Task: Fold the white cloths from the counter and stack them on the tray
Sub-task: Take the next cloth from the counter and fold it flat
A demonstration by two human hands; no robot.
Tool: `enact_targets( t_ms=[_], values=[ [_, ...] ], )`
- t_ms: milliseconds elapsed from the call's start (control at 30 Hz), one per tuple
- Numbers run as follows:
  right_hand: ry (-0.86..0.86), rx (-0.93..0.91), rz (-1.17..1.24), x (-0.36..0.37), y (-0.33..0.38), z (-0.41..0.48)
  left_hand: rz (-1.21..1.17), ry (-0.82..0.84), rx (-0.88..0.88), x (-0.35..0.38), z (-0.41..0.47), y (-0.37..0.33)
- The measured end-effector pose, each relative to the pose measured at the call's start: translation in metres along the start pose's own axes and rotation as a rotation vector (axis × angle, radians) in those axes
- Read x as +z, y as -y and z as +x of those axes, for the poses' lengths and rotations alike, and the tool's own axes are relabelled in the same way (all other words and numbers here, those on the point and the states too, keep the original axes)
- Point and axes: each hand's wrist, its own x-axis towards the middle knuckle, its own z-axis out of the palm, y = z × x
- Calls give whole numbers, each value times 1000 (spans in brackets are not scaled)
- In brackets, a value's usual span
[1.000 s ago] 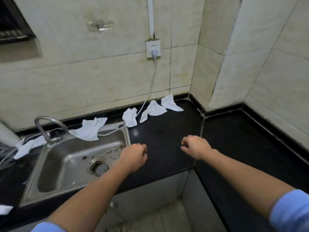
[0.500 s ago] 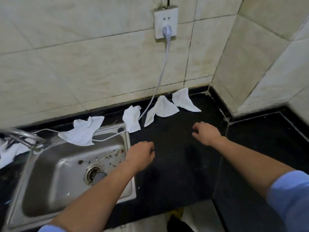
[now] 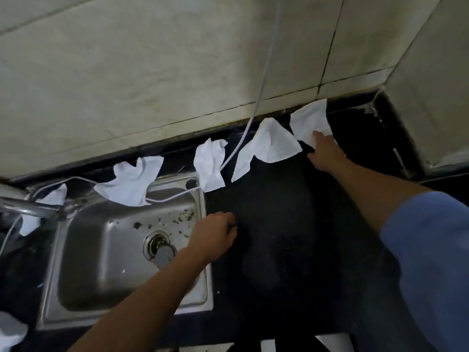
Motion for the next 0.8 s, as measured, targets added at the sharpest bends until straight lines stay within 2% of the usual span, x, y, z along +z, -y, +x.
enact_targets(
  t_ms=[200, 333, 467, 567, 700, 800],
  values=[
    [84, 24, -73, 1, -11, -20, -22, 10, 17, 5, 4, 10],
    [-78, 13, -57, -13, 1, -75, -45, 4, 79, 1, 10, 14],
    [-155, -145, -111, 3, 21, -159, -47, 7, 158, 2, 15, 22],
    [-62, -237, -166, 43, 20, -221, -19, 44, 187, 10, 15, 30],
    [161, -121, -145, 104, -3, -282, -38, 121, 201, 29, 10, 35],
    [172, -83, -78, 115, -11, -302, -37, 154, 240, 42, 7, 25]
  ],
)
